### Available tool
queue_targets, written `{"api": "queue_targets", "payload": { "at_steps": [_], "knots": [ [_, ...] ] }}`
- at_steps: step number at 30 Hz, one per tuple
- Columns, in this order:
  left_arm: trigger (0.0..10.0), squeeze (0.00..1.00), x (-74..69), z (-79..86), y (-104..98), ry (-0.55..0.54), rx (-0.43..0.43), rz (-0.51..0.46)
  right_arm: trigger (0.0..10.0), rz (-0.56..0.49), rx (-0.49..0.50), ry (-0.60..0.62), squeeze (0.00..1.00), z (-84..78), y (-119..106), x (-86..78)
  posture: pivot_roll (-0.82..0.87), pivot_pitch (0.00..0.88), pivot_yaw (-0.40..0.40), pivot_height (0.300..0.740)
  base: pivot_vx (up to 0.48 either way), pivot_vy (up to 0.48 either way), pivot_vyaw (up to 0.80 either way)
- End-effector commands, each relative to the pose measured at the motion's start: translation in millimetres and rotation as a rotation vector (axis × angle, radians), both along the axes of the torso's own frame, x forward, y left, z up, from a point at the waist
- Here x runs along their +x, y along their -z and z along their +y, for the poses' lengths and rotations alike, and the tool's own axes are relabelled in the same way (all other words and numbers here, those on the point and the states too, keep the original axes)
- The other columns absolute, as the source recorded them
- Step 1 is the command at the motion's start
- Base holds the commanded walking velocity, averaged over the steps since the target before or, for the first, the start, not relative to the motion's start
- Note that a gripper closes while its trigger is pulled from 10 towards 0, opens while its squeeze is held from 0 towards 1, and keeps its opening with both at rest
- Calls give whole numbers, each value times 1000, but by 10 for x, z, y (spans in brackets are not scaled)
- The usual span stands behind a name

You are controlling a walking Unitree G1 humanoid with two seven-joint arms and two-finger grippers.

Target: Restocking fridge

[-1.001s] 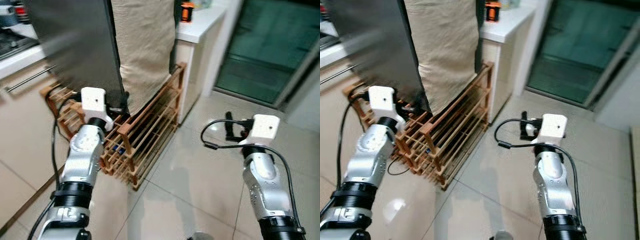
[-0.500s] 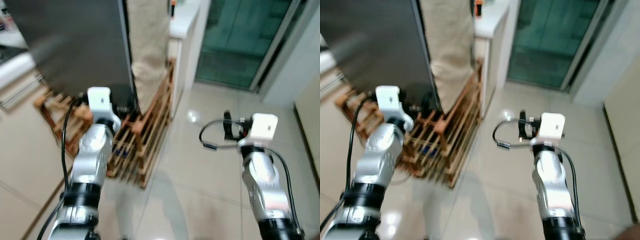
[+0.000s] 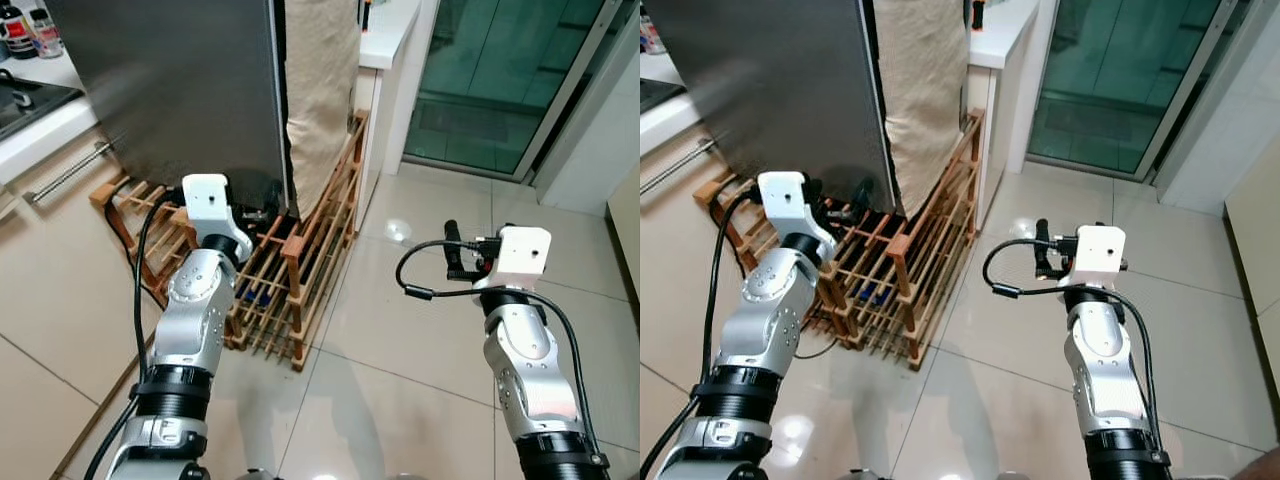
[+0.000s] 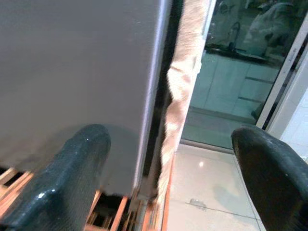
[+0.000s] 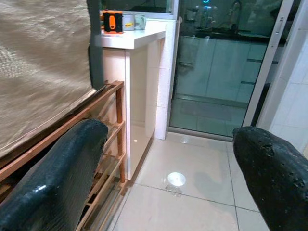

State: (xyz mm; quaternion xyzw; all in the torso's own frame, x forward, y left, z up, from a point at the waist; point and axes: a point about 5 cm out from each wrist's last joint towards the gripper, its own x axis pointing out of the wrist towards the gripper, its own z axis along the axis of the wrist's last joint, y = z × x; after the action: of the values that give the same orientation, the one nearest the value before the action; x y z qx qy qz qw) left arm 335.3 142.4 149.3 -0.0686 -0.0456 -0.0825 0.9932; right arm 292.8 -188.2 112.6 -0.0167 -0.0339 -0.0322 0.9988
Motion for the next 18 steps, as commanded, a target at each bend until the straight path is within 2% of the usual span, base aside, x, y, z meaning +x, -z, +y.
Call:
{"api": "queue_targets", "payload": {
  "at_steps": [1, 7, 8, 12, 18],
  "knots": [
    [10000, 0, 20, -22, -120, -6, 13, -47, 10000, -22, -13, 4, 1000, -5, -45, 20, -154, 0, 39, 740, 480, 0, 0],
    [10000, 0, 37, 17, -129, -43, -13, -35, 10000, -21, -15, 5, 1000, -11, -37, 14, -154, 0, 39, 740, 480, 0, 0],
    [10000, 0, 56, 42, -149, -71, -63, -20, 10000, -21, -14, 4, 1000, -6, -35, 12, -156, 0, 41, 740, 398, 0, 0],
    [10000, 0, 62, 49, -195, -86, -67, -33, 10000, -21, -13, 2, 1000, 1, -32, 11, -155, 0, 41, 740, 386, 0, 0],
    [10000, 0, 66, 55, -290, -92, -93, -62, 10000, -20, -13, -3, 1000, 10, -26, 11, -154, 0, 41, 740, 0, 0, 0]
  ]
}}
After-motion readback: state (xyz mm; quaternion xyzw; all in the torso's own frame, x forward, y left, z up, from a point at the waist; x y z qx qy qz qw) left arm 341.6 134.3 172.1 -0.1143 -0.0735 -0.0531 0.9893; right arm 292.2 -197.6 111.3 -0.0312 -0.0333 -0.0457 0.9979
